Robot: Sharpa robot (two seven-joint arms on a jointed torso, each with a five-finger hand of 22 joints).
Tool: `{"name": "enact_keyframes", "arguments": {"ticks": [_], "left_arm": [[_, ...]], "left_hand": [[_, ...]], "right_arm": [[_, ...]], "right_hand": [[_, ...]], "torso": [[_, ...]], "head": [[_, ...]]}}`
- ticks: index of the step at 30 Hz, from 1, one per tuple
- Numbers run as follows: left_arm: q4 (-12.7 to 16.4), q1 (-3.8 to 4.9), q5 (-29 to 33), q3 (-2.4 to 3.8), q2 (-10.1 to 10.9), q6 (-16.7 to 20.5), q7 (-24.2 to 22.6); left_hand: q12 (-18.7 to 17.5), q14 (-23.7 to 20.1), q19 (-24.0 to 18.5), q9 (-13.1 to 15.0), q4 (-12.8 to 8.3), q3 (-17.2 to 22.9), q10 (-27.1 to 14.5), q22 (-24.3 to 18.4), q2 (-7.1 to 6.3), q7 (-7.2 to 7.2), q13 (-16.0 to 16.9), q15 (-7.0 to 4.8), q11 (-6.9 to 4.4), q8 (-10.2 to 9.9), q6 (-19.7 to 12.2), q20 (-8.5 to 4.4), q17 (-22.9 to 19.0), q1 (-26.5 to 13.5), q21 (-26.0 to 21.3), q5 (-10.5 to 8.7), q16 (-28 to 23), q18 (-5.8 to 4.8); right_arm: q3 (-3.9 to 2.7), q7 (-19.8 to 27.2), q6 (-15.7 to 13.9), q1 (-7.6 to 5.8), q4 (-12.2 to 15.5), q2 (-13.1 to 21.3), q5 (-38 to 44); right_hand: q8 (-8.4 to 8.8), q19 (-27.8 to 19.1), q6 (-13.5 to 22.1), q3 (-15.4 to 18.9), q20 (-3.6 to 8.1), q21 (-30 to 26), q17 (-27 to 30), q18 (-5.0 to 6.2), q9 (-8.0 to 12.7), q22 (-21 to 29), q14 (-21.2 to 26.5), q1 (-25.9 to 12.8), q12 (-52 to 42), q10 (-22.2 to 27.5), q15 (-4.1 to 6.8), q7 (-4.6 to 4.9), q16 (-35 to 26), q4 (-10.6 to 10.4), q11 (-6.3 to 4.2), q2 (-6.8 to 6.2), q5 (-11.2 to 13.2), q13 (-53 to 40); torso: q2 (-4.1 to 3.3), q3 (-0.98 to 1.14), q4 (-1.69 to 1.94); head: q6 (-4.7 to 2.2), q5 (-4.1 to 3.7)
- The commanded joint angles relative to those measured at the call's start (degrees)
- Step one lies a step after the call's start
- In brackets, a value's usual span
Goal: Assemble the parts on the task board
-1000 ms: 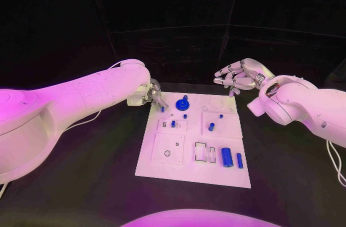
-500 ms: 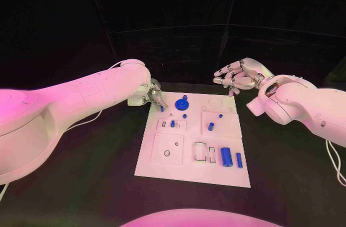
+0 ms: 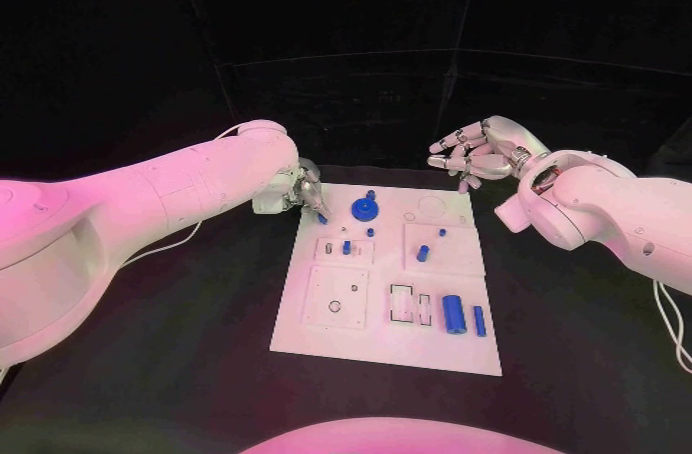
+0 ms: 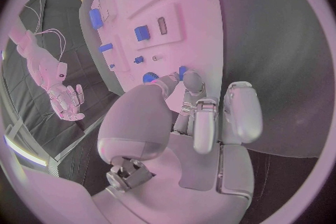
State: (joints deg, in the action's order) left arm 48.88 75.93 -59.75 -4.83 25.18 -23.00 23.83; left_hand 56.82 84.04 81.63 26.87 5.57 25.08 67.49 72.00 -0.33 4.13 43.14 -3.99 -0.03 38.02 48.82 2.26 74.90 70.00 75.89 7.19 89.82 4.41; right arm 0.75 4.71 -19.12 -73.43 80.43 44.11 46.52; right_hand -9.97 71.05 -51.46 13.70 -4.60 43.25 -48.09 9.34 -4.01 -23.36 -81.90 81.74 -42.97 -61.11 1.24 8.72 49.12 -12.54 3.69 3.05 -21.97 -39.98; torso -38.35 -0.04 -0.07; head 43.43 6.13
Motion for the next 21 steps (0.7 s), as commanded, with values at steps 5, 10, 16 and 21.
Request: {"name": "enact_keyframes", "arguments": {"ticks": [5, 10, 16, 21], "left_arm": [[5.27, 0.14, 1.65, 0.00, 3.41, 7.78, -0.95], [11.53, 0.15, 2.88, -0.54, 7.43, 13.33, -0.59], [18.72, 0.10, 3.57, -1.40, 11.56, 18.39, -0.22], [22.53, 0.02, 3.69, -2.77, 13.71, 20.63, 0.15]], "left_hand": [[1.22, 5.96, 0.57, 0.63, -9.27, 13.57, 1.77, 0.70, -1.91, -0.39, 0.57, -0.02, -0.48, 1.50, 0.15, 0.04, 15.10, -3.68, 0.13, 0.56, 0.18, -0.24], [1.82, 5.96, 0.57, 0.79, -9.58, 14.68, 2.49, 0.64, -2.36, -0.51, 1.17, -0.12, -0.69, 1.98, 0.36, -0.02, 15.10, -4.51, 0.02, 0.52, 0.18, -0.23], [2.26, 5.96, 0.81, 0.89, -9.83, 15.44, 3.01, 1.08, -2.74, -0.65, 1.64, -0.23, -0.82, 2.30, 0.52, -0.11, 15.10, -4.99, 0.35, 0.52, 0.18, -0.32], [2.58, 5.96, 0.98, 0.95, -10.00, 15.91, 3.36, 1.38, -2.99, -0.74, 1.99, -0.31, -0.90, 2.51, 0.62, -0.18, 15.10, -5.24, 0.58, 0.53, 0.18, -0.39]], "right_arm": [[-0.04, 0.12, 0.16, -0.13, 0.23, 0.32, 0.09], [-0.04, 0.12, 0.14, -0.13, 0.30, 0.57, 0.09], [-0.04, 0.16, 0.14, -0.13, 0.26, 0.78, 0.09], [-0.03, 0.19, 0.17, -0.13, 0.17, 0.82, 0.09]], "right_hand": [[-0.40, 0.15, -0.04, 0.12, -0.12, -0.16, -0.13, 1.14, -0.05, -0.19, -0.06, 0.64, -0.39, 0.43, -0.11, -0.08, 0.40, 0.33, -0.15, -0.02, -0.34, 0.09], [-0.40, 0.15, -0.04, 0.12, -0.12, -0.15, -0.13, 1.14, -0.05, -0.19, -0.06, 0.65, -0.40, 0.43, -0.11, -0.08, 0.40, 0.33, -0.15, -0.02, -0.35, 0.09], [-0.40, 0.15, -0.04, 0.12, -0.12, -0.15, -0.13, 1.14, -0.05, -0.19, -0.06, 0.65, -0.40, 0.43, -0.11, -0.08, 0.40, 0.33, -0.15, -0.02, -0.35, 0.09], [-0.40, 0.15, -0.04, 0.12, -0.12, -0.15, -0.13, 1.14, -0.05, -0.19, -0.06, 0.65, -0.40, 0.43, -0.11, -0.08, 0.40, 0.33, -0.15, -0.02, -0.35, 0.09]], "torso": [[0.00, 0.06, 0.13], [0.03, 0.05, 0.16], [-0.01, 0.02, 0.30], [0.03, 0.01, 0.26]], "head": [[-0.03, 0.22], [-0.09, 0.28], [-0.03, 0.36], [0.11, 0.58]]}}
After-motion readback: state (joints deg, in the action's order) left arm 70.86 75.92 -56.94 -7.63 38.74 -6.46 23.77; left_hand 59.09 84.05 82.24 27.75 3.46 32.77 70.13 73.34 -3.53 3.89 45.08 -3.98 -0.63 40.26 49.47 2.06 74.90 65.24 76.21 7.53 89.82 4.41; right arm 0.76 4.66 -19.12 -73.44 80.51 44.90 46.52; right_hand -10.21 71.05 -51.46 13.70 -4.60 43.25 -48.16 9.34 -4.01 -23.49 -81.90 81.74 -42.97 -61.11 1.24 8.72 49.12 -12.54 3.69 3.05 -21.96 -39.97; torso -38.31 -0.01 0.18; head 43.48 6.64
